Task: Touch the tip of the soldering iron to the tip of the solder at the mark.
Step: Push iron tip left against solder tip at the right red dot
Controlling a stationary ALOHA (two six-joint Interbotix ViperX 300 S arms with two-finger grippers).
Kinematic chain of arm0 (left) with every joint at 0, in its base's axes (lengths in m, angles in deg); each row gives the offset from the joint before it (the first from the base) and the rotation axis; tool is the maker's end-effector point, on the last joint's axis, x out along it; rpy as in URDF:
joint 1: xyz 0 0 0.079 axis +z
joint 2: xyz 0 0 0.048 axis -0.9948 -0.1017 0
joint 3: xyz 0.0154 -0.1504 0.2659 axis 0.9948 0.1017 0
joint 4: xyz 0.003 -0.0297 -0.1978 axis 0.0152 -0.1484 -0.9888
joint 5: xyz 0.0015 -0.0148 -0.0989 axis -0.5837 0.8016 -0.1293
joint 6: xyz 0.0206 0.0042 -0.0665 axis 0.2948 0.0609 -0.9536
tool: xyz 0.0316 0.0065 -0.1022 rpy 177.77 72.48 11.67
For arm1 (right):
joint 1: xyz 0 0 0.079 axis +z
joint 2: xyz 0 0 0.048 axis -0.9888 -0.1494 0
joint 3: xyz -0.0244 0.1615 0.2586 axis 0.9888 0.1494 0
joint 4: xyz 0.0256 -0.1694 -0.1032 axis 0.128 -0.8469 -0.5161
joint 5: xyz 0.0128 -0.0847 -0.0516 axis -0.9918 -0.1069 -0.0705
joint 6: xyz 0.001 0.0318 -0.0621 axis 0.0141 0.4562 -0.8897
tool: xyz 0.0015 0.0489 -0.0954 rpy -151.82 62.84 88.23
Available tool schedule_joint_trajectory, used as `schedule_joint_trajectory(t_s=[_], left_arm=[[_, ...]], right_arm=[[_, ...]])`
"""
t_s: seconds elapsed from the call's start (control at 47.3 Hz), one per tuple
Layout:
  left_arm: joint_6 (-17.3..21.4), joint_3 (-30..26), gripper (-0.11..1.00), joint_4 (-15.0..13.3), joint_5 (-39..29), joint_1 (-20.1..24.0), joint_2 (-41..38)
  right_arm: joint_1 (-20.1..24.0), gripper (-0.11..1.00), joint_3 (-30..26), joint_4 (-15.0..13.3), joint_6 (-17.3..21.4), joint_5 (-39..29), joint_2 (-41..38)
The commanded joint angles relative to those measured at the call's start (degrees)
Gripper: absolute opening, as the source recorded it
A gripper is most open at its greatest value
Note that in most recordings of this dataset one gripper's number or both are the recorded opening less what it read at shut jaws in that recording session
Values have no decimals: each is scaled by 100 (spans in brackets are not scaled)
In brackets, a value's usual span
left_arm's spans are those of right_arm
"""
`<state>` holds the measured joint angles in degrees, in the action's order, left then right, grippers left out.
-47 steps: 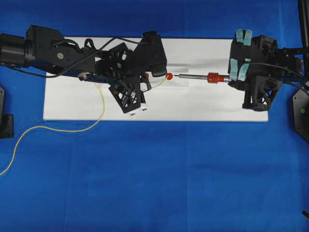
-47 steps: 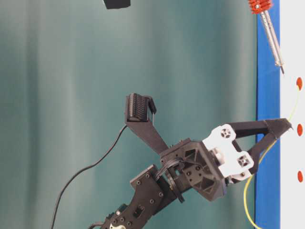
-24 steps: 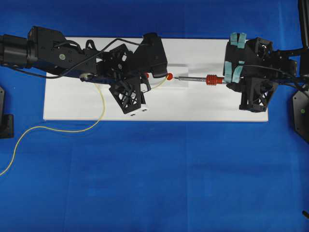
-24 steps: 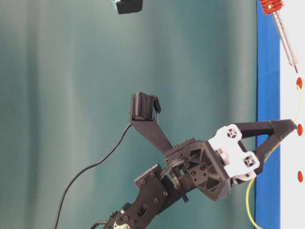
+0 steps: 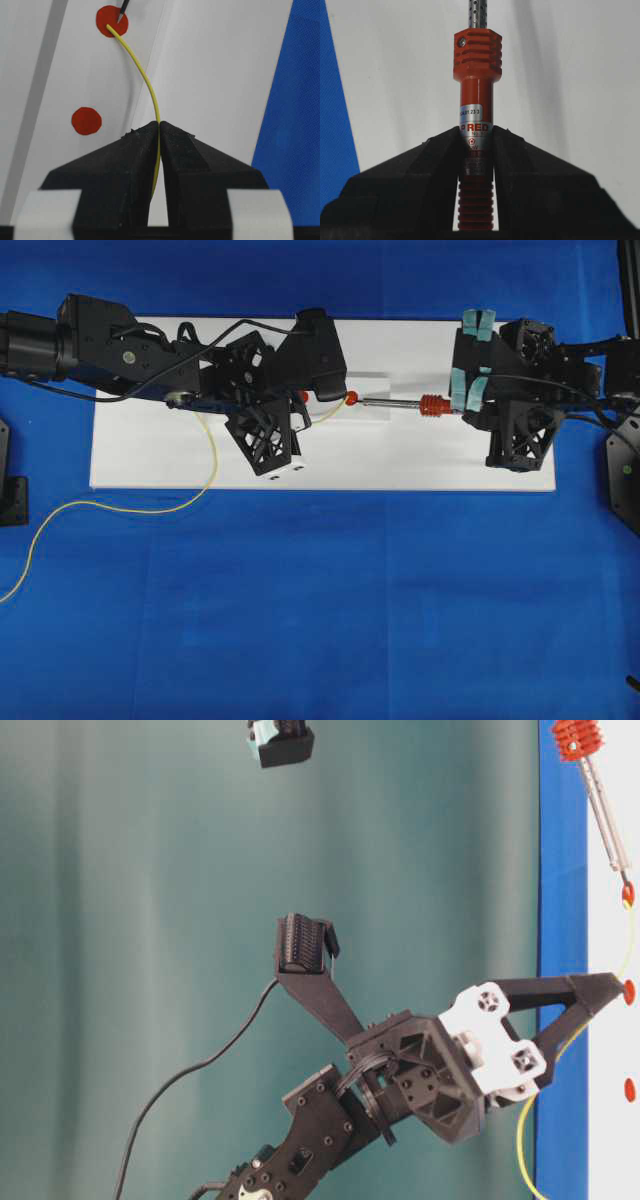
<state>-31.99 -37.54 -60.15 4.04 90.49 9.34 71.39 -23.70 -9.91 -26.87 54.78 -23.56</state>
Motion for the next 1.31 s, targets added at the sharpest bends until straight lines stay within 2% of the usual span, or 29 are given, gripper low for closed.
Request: schedule_joint_trajectory(t_s=[0.0, 1.289], left_arm=[[-9, -97, 2, 9, -18, 9, 97], [9, -141, 2, 9, -35, -44, 88]], right_arm=[[-9, 7, -176, -9, -9, 44, -18], [-62, 7, -211, -9, 9, -53, -35]])
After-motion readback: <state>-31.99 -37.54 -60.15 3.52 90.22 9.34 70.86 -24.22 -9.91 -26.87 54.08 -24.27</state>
